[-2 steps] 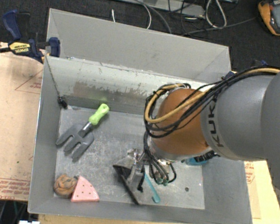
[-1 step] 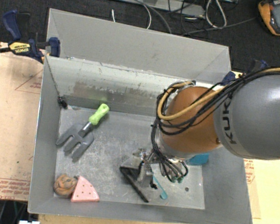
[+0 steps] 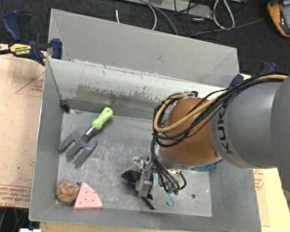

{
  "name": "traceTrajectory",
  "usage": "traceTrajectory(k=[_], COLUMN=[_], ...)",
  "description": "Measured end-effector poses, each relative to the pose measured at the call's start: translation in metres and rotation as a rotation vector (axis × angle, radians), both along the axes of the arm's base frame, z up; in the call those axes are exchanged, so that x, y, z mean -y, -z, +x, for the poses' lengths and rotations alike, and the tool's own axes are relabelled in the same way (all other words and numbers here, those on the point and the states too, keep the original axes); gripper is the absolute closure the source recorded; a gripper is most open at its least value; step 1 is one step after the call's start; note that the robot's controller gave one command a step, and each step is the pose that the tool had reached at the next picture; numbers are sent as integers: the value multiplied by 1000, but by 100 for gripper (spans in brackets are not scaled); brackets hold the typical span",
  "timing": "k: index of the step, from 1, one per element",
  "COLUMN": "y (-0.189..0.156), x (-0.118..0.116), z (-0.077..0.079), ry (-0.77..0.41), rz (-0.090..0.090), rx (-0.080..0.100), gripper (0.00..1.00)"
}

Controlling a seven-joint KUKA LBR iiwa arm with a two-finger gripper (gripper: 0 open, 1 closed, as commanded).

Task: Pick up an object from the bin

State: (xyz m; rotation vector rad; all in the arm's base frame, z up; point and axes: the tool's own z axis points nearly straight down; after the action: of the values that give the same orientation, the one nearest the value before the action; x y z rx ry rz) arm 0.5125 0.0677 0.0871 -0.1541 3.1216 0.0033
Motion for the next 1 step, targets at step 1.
traceTrajectory(k=[1], y=[7], x=[-4], z=[6], ry=[-73], rz=[-6], rx=[4], gripper=[0])
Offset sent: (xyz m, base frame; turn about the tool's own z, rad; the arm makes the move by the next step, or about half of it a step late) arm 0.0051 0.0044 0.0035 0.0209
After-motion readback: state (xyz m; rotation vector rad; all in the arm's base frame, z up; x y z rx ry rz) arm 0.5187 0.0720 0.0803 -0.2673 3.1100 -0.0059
